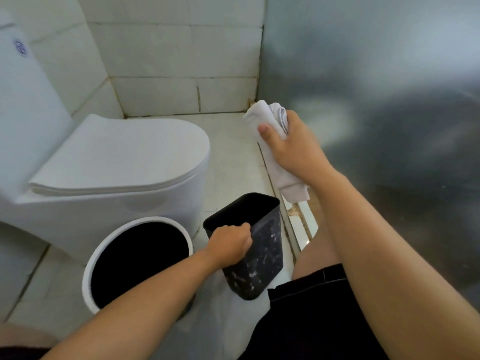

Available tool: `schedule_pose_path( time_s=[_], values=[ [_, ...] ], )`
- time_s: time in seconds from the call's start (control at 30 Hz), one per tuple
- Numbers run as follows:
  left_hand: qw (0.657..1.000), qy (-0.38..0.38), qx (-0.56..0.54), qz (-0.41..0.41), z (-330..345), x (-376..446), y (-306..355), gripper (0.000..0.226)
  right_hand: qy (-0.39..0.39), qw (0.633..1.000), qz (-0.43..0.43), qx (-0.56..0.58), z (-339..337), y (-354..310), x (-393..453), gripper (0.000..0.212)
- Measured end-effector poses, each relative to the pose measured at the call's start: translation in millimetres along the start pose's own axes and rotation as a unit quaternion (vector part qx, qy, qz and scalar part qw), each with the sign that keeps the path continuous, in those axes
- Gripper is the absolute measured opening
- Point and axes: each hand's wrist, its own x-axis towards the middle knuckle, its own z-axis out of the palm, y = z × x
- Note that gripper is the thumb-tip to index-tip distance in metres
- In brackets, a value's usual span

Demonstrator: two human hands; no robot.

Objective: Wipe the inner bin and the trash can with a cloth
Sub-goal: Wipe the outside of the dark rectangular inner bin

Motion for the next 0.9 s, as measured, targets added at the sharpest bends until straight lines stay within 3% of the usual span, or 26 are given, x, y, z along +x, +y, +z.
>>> schedule_pose_path(
  time_s=[0.13,0.33,0.57,0.73,0.9],
  values=[
    [0.996,0.034,-0.084,-0.023,-65,-5,-10,0.031,0.007,1.000,-0.013,0.002,-12,-10,-3,0.042],
    [0.967,0.178,-0.178,-0.035,-201,-39,-38,0.033,0.032,0.997,-0.071,-0.006,-43,-64,5,0.037],
    [0.934,0.284,-0.191,-0.101,-330,-90,-87,0.031,0.044,0.990,-0.134,-0.006,-67,-147,36,0.026],
    [0.923,0.315,-0.171,-0.142,-364,-113,-116,0.035,0.052,0.986,-0.155,-0.041,-50,-159,57,0.033],
    [0.913,0.326,-0.171,-0.177,-353,-113,-157,0.036,0.019,0.975,-0.203,-0.085,16,-151,79,0.039]
  ],
)
